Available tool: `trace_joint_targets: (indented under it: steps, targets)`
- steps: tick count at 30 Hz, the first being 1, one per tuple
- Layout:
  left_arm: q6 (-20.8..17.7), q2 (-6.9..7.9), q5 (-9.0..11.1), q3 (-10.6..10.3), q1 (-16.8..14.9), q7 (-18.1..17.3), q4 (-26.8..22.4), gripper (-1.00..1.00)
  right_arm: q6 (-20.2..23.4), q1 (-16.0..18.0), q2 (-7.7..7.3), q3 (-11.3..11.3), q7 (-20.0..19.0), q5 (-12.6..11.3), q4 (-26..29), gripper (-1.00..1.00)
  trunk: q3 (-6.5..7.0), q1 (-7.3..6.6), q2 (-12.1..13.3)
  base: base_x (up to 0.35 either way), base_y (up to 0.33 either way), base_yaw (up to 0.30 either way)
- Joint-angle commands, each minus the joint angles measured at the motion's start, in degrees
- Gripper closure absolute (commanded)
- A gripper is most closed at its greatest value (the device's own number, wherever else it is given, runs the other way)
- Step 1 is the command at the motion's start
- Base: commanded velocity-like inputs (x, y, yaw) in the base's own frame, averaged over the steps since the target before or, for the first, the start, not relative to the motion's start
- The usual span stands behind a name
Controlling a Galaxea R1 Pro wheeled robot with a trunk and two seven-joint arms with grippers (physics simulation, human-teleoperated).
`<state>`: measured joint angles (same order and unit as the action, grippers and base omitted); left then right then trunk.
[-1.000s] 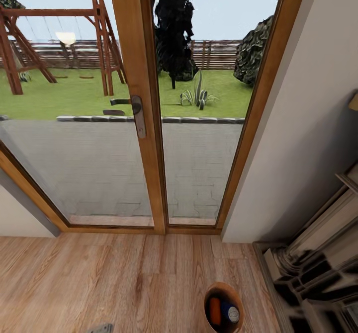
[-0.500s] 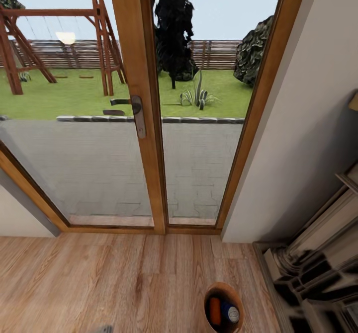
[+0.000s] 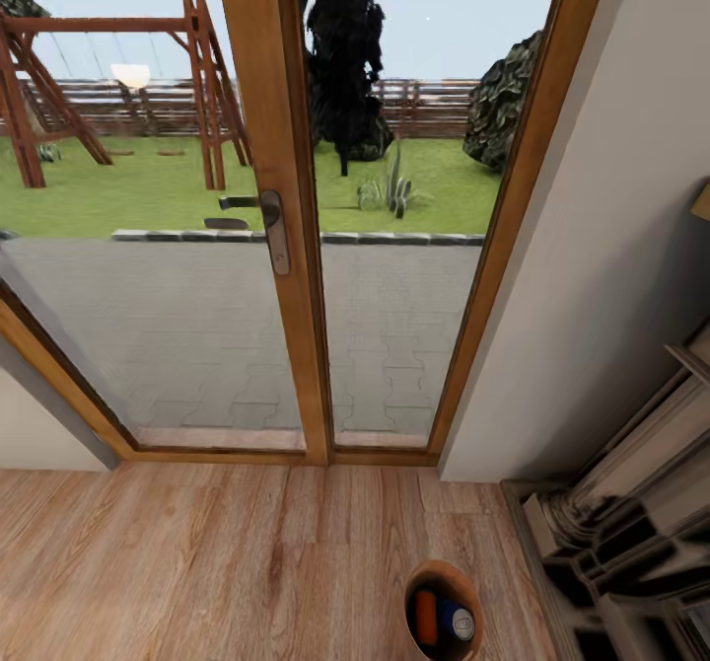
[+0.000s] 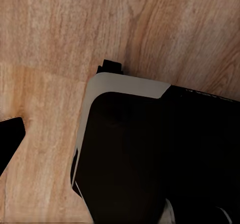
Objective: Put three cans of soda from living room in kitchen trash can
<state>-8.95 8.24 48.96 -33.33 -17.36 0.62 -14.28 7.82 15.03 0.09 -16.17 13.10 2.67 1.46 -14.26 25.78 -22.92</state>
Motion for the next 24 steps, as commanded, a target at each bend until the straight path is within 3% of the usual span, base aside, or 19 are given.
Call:
trace_joint_targets:
  steps: [1,12,24]
  targets:
    - [0.0,0.01,0.0,0.0,0.6,0.0,0.0,-1.00,0.0,0.0,0.00,0.0,0.0,0.0,-0.1,-1.00,0.00,0.00,0.0,0.000,0.000,0.000]
    - [0.1,-0.05,0.0,0.0,4.1,0.0,0.0,-1.00,0.0,0.0,0.00,0.0,0.0,0.0,-0.2,-1.00,0.00,0.00,0.0,0.000,0.000,0.000]
    - [0.1,-0.06,0.0,0.0,4.8,0.0,0.0,-1.00,0.0,0.0,0.00,0.0,0.0,0.0,-0.2,-1.00,0.00,0.00,0.0,0.000,0.000,0.000]
